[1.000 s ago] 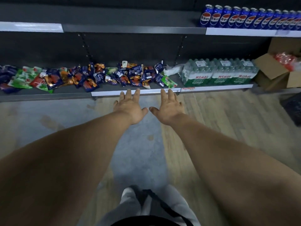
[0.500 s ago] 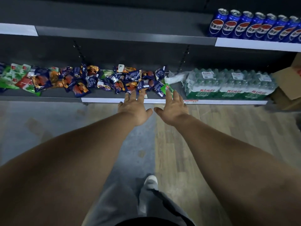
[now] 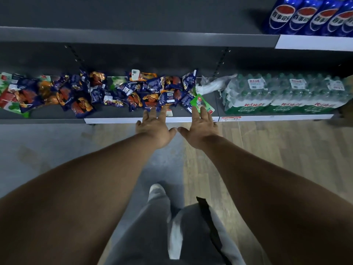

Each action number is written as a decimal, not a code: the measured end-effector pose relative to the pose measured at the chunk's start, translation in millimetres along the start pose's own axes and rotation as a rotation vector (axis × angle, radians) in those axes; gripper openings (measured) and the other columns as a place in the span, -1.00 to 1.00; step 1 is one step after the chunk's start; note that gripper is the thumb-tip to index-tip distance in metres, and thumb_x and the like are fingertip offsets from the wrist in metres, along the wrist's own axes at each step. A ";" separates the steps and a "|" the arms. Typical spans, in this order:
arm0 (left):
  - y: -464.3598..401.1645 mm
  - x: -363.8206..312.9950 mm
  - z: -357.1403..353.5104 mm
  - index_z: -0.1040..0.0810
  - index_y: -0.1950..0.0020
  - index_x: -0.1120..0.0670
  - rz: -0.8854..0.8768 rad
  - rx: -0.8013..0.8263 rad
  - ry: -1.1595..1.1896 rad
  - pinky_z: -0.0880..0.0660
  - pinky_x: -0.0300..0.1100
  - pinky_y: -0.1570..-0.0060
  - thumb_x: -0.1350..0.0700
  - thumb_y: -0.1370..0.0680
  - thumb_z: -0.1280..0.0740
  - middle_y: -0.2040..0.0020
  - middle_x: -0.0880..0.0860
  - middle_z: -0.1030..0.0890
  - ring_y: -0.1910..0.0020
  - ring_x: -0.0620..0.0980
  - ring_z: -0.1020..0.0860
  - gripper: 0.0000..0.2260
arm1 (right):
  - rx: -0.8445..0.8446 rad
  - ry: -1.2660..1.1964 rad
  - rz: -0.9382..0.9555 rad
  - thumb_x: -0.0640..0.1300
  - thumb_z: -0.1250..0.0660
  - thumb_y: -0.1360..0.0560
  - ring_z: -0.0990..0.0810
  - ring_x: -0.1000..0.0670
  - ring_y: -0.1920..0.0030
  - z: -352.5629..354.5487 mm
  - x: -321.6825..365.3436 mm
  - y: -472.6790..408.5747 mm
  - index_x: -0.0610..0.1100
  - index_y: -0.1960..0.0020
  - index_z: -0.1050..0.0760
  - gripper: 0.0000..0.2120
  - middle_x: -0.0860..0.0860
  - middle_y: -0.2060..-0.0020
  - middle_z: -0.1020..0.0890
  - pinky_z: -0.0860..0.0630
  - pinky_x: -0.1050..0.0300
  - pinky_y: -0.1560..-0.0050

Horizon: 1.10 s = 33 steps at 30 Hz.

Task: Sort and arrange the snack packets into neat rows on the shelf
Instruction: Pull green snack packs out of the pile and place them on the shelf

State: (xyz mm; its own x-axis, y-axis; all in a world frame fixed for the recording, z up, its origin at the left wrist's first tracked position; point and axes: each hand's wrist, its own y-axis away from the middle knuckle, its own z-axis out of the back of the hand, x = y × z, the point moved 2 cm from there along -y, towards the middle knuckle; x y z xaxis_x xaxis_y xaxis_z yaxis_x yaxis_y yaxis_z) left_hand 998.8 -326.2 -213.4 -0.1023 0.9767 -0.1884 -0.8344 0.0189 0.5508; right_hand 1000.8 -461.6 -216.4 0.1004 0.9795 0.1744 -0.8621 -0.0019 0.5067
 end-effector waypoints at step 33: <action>-397.7 15.2 -254.4 0.19 -0.56 0.01 0.020 -0.207 0.019 -0.05 0.08 -0.45 -0.19 -0.60 -0.11 -0.58 0.08 0.12 -0.54 0.15 0.10 -0.32 | -0.154 -0.045 0.101 0.13 -0.21 -0.55 0.03 -0.14 -0.53 -243.2 -89.2 -389.8 -0.11 -0.56 0.13 -0.23 -0.11 -0.55 0.06 -0.08 -0.08 -0.46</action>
State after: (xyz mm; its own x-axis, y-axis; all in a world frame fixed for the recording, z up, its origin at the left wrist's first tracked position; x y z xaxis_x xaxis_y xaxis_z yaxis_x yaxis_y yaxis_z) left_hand 1191.4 -373.2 -642.2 -0.1288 0.9722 -0.1956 -0.9253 -0.0469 0.3764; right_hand 1207.1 -499.4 -634.8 0.0287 0.9659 0.2572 -0.9344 -0.0654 0.3501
